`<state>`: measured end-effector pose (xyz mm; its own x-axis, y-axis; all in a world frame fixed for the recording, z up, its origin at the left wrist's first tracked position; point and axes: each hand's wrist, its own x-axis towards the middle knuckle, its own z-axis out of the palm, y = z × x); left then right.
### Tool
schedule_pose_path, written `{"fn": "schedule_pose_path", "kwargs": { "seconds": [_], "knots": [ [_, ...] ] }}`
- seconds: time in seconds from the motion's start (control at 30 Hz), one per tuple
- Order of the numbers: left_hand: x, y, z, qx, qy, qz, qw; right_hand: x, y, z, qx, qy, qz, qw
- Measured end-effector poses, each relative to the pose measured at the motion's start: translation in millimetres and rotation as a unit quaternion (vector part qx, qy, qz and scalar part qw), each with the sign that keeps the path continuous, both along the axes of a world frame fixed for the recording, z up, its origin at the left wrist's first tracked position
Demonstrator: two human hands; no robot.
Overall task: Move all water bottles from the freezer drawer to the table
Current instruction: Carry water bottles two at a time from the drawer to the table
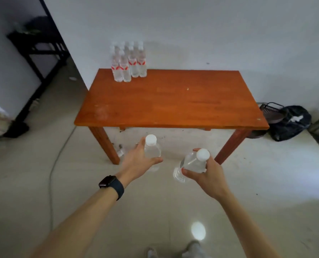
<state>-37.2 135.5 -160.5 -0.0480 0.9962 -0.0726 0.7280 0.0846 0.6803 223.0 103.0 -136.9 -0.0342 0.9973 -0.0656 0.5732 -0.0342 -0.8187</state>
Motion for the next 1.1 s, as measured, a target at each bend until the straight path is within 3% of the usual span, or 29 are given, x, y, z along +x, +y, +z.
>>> {"fn": "schedule_pose_path", "kwargs": {
  "seconds": [0.23,0.63,1.1],
  "knots": [
    [-74.0,79.6,-6.7,-0.001,-0.017,0.018,1.000,-73.0,99.1,-3.2,-0.016,-0.012,0.052,0.998],
    [-126.0,261.5,-7.5,-0.060,-0.043,0.039,0.997,-136.9,314.7,-26.5,-0.042,-0.025,0.119,0.992],
    [-188.1,428.1,-40.9,-0.034,-0.026,-0.002,0.999,-209.3,470.4,-73.5,-0.091,-0.054,0.134,0.985]
  ]
}}
